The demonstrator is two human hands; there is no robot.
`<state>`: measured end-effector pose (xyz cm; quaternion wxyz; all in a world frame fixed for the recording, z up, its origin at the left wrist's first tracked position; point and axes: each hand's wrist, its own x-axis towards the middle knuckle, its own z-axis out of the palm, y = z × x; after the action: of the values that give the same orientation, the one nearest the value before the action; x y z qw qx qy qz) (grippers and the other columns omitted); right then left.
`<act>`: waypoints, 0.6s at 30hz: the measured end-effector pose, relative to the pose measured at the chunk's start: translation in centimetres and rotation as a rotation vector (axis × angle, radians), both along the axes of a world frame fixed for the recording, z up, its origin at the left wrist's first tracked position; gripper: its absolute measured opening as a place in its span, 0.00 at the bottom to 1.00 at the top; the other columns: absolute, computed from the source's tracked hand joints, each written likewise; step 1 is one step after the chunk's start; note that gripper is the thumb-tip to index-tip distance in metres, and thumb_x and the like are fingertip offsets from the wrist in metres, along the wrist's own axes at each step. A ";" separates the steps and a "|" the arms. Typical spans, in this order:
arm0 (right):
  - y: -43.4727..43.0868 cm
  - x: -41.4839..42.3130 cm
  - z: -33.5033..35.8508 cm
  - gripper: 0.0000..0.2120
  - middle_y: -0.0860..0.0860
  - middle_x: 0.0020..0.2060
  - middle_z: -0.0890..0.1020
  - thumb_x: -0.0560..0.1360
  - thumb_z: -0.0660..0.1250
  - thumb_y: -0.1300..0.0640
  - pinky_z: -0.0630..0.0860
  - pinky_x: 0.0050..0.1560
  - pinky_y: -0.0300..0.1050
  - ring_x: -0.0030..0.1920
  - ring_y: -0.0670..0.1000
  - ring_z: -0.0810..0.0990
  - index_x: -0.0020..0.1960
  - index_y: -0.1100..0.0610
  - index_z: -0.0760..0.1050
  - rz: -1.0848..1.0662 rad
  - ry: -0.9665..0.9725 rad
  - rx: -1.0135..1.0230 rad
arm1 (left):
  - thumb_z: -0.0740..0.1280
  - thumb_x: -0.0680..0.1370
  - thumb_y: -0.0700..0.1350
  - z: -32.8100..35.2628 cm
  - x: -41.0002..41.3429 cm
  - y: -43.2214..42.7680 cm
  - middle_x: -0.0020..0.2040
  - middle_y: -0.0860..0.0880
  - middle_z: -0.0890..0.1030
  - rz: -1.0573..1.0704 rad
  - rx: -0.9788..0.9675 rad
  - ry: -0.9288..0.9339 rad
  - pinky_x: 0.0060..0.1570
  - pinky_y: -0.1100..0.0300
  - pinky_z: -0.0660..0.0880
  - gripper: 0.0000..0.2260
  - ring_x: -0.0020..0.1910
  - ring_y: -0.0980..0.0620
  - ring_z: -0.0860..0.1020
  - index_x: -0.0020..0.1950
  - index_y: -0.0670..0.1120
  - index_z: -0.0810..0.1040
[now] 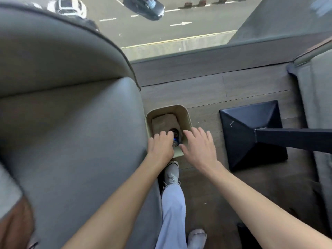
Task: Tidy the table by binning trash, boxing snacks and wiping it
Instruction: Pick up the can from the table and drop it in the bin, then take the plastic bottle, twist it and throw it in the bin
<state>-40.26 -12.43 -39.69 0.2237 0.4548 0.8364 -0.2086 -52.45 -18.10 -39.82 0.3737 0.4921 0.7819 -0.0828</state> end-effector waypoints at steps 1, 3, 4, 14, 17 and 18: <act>-0.7 0.3 2.6 0.24 0.51 0.67 0.72 0.76 0.61 0.44 0.57 0.74 0.55 0.71 0.56 0.65 0.70 0.51 0.67 -0.020 0.015 -0.014 | 0.58 0.78 0.40 2.7 0.1 -0.5 0.61 0.42 0.75 -0.012 0.008 0.018 0.55 0.47 0.71 0.13 0.61 0.38 0.75 0.62 0.44 0.69; -2.1 0.8 8.3 0.23 0.52 0.67 0.72 0.77 0.60 0.44 0.59 0.73 0.55 0.71 0.56 0.66 0.69 0.52 0.68 -0.083 0.051 -0.071 | 0.57 0.78 0.40 8.5 0.6 -1.4 0.60 0.42 0.76 -0.031 0.014 0.049 0.54 0.47 0.71 0.12 0.60 0.38 0.75 0.60 0.44 0.70; -2.9 1.4 11.3 0.22 0.52 0.67 0.72 0.77 0.60 0.45 0.59 0.73 0.55 0.70 0.56 0.66 0.68 0.52 0.69 -0.112 0.071 -0.096 | 0.57 0.78 0.40 11.6 1.1 -1.9 0.60 0.42 0.76 -0.038 0.009 0.054 0.54 0.47 0.71 0.11 0.60 0.38 0.76 0.60 0.44 0.70; -9.1 18.3 37.1 0.18 0.47 0.67 0.76 0.79 0.60 0.47 0.66 0.68 0.42 0.68 0.48 0.72 0.67 0.51 0.74 -0.529 0.524 -0.269 | 0.57 0.77 0.45 36.1 13.0 -5.1 0.61 0.40 0.77 -0.163 0.016 0.064 0.54 0.47 0.73 0.13 0.60 0.37 0.76 0.60 0.44 0.70; -10.4 27.4 39.8 0.18 0.48 0.67 0.76 0.79 0.60 0.47 0.66 0.70 0.44 0.69 0.49 0.73 0.66 0.50 0.74 -0.651 0.540 -0.188 | 0.58 0.77 0.47 39.2 19.3 -3.8 0.61 0.42 0.78 -0.311 0.068 0.069 0.55 0.48 0.74 0.16 0.60 0.40 0.77 0.64 0.47 0.70; -10.9 30.7 40.5 0.18 0.48 0.67 0.76 0.79 0.60 0.46 0.66 0.71 0.45 0.69 0.49 0.73 0.66 0.49 0.74 -0.710 0.529 -0.160 | 0.59 0.77 0.47 40.0 21.7 -3.0 0.61 0.42 0.78 -0.384 0.083 0.059 0.56 0.49 0.75 0.17 0.60 0.40 0.78 0.66 0.48 0.70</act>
<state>-9.53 -23.31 0.80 -0.0486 0.6259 0.6382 -0.4456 -30.70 -21.14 0.22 0.3073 0.6444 0.6871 -0.1345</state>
